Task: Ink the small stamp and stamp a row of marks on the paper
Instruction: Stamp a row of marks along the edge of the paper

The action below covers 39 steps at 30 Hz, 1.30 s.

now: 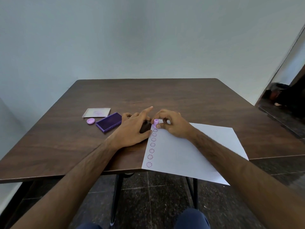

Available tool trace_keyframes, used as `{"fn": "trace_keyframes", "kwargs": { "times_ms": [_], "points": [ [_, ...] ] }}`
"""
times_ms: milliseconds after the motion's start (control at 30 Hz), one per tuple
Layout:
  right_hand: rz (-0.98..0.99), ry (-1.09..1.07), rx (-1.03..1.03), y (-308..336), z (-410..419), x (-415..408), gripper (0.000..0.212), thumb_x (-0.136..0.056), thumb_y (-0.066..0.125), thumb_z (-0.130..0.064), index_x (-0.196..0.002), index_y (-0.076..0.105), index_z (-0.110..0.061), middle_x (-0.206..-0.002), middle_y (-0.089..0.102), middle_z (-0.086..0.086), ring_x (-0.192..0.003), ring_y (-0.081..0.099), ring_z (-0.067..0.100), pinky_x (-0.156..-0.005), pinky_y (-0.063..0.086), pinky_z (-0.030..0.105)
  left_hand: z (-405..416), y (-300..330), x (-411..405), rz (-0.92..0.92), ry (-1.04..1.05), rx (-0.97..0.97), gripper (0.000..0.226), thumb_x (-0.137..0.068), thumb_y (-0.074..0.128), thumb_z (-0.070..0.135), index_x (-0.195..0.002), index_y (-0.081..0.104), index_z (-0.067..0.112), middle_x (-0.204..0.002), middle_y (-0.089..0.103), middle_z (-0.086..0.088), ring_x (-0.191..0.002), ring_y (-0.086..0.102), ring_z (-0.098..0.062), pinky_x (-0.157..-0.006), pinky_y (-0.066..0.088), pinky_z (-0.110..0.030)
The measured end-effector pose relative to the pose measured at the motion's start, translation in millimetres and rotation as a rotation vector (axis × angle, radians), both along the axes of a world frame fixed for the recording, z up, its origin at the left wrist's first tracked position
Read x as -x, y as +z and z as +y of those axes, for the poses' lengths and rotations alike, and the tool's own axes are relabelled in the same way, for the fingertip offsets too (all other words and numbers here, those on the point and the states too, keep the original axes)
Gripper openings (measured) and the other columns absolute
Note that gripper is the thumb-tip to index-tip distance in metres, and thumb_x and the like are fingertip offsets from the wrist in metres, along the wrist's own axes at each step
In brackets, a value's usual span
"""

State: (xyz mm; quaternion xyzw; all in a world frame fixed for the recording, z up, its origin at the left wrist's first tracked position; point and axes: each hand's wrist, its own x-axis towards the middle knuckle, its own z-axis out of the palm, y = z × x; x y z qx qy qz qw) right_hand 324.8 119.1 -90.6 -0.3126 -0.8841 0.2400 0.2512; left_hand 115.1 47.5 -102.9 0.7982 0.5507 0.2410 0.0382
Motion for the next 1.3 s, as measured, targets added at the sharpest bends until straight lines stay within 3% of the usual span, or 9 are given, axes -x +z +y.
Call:
{"fn": "trace_keyframes", "kwargs": {
  "times_ms": [433, 533, 633, 733, 800, 900, 1000, 1133, 1300],
  "points": [
    [0.05, 0.041, 0.019, -5, 7, 1, 0.015, -0.09, 0.073, -0.017, -0.102, 0.073, -0.009, -0.104, 0.068, 0.006, -0.083, 0.059, 0.016, -0.079, 0.048, 0.035, 0, 0, 2, 0.013, -0.009, 0.004, 0.085, -0.088, 0.048, 0.062, -0.156, 0.011, 0.027, -0.132, 0.06, 0.009, -0.13, 0.045, -0.012, -0.106, 0.021, -0.041],
    [0.115, 0.078, 0.132, -2, 9, -4, 0.016, -0.09, 0.073, -0.014, -0.104, 0.073, -0.008, -0.103, 0.071, 0.01, -0.086, 0.063, 0.019, -0.08, 0.05, 0.037, 0, 0, 2, 0.01, -0.009, -0.001, 0.084, -0.089, 0.049, 0.06, -0.156, 0.011, 0.028, -0.132, 0.06, 0.01, -0.13, 0.046, -0.012, -0.106, 0.022, -0.041],
    [0.36, 0.097, 0.393, -2, 11, -12, 0.018, -0.092, 0.07, -0.013, -0.109, 0.071, -0.005, -0.108, 0.074, 0.01, -0.095, 0.068, 0.018, -0.084, 0.055, 0.032, 0, 1, 2, 0.009, -0.012, 0.007, 0.082, -0.091, 0.053, 0.054, -0.155, 0.009, 0.03, -0.133, 0.06, 0.014, -0.132, 0.044, -0.012, -0.109, 0.021, -0.046],
    [0.645, 0.007, 0.519, -4, 17, -17, 0.016, -0.094, 0.066, -0.01, -0.109, 0.072, -0.008, -0.111, 0.071, 0.006, -0.095, 0.063, 0.018, -0.087, 0.05, 0.029, 0, 2, 2, 0.001, -0.016, 0.025, 0.082, -0.092, 0.056, 0.05, -0.155, 0.008, 0.032, -0.136, 0.057, 0.017, -0.135, 0.042, -0.01, -0.111, 0.018, -0.045],
    [0.729, -0.059, 0.575, -6, 21, -18, 0.012, -0.096, 0.065, -0.011, -0.104, 0.073, -0.014, -0.105, 0.07, 0.006, -0.084, 0.055, 0.019, -0.078, 0.044, 0.031, 0, 2, 2, -0.007, -0.016, 0.03, 0.081, -0.093, 0.057, 0.048, -0.155, 0.007, 0.032, -0.137, 0.057, 0.017, -0.135, 0.041, -0.009, -0.112, 0.017, -0.046],
    [0.72, -0.151, 0.552, -8, 24, -14, 0.011, -0.094, 0.069, -0.02, -0.102, 0.072, -0.014, -0.098, 0.075, 0.002, -0.075, 0.06, 0.008, -0.071, 0.044, 0.024, 0, 2, 2, -0.019, 0.005, 0.027, 0.078, -0.094, 0.056, 0.046, -0.155, 0.009, 0.032, -0.135, 0.058, 0.016, -0.133, 0.043, -0.009, -0.112, 0.018, -0.048],
    [0.736, -0.28, 0.475, -9, 27, -6, 0.02, -0.089, 0.075, -0.024, -0.103, 0.072, -0.01, -0.098, 0.078, 0.004, -0.082, 0.069, 0.004, -0.068, 0.048, 0.015, 1, 2, 3, -0.047, 0.068, -0.012, 0.068, -0.095, 0.056, 0.038, -0.153, 0.02, 0.031, -0.126, 0.063, 0.016, -0.128, 0.047, -0.009, -0.111, 0.019, -0.047],
    [0.793, -0.464, 0.387, -10, 32, 9, 0.019, -0.088, 0.075, -0.019, -0.103, 0.07, -0.009, -0.092, 0.078, -0.001, -0.076, 0.068, -0.006, -0.067, 0.049, 0.008, -2, 1, 7, -0.068, 0.197, -0.157, 0.047, -0.095, 0.054, 0.028, -0.139, 0.041, 0.032, -0.112, 0.065, 0.018, -0.116, 0.052, -0.008, -0.1, 0.018, -0.034],
    [0.88, -0.58, 0.358, -6, 35, 23, 0.016, -0.088, 0.073, -0.012, -0.103, 0.068, -0.007, -0.093, 0.076, 0.004, -0.08, 0.072, 0.004, -0.077, 0.052, 0.019, -7, 6, 5, -0.074, 0.264, -0.248, 0.034, -0.091, 0.052, 0.022, -0.123, 0.054, 0.034, -0.109, 0.064, 0.018, -0.11, 0.053, -0.007, -0.093, 0.02, -0.032]
  ]
}}
